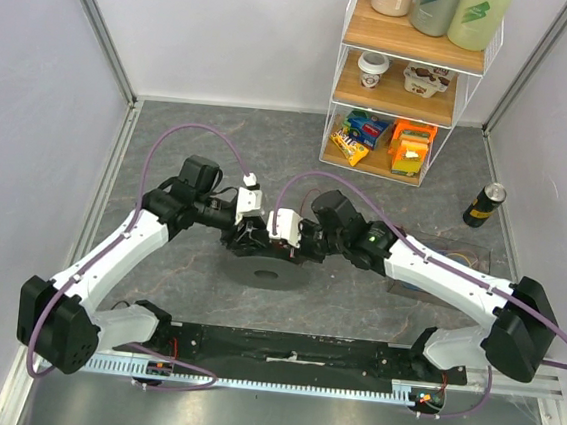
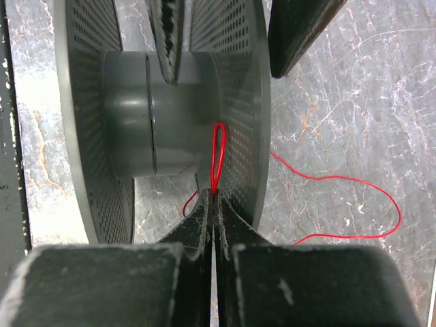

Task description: Wrap the cables

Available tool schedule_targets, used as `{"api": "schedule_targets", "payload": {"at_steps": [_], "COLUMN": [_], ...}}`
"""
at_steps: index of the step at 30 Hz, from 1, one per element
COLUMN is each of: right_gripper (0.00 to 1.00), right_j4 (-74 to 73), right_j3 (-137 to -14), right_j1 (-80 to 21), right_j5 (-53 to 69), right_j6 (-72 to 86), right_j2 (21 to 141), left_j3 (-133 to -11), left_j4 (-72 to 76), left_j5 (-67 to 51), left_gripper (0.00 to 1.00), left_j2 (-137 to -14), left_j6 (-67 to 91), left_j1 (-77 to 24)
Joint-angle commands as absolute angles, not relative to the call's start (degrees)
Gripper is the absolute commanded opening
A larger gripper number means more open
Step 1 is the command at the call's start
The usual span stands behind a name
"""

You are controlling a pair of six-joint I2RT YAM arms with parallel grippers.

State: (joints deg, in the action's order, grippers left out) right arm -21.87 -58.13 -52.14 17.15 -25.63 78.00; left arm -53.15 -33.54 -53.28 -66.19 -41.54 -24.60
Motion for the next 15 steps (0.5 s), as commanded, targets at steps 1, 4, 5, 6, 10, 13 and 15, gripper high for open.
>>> {"api": "schedule_targets", "payload": {"at_steps": [1, 4, 5, 6, 10, 13, 15], "right_gripper": [0.00, 0.00, 0.00, 0.00, 0.00, 0.00, 0.00], "right_j4": [-16.3, -13.5, -12.8, -12.5, -9.5, -7.2, -6.2], "right_j3": [-60.2, -58.5, -58.0, -57.7, -56.3, -55.3, -54.8], "right_j1": [-52.9, -53.3, -53.5, -53.7, -54.3, -54.8, -55.0], "right_j5": [14.7, 14.2, 14.2, 14.0, 13.8, 13.7, 13.7], "right_j6": [-25.0, -24.0, -23.8, -23.6, -22.2, -20.5, -19.7], "right_j2": [77.9, 76.8, 76.7, 76.9, 77.5, 77.8, 77.8], "left_j3": [-52.6, -52.4, -52.2, -51.9, -50.8, -49.7, -49.0], "left_j4": [-28.5, -28.1, -28.1, -28.0, -27.6, -26.1, -25.5], "left_j5": [-55.5, -56.1, -56.2, -56.4, -57.0, -57.1, -57.3], "left_gripper": [0.51, 0.50, 0.50, 0.49, 0.49, 0.46, 0.45], "left_j2": [-67.7, -68.3, -68.3, -68.2, -68.0, -67.6, -67.5], "left_j6": [-40.4, -40.8, -41.2, -41.4, -41.2, -40.3, -40.4], "left_j1": [-25.0, -25.0, -25.0, -24.9, -25.0, -24.9, -24.9]}}
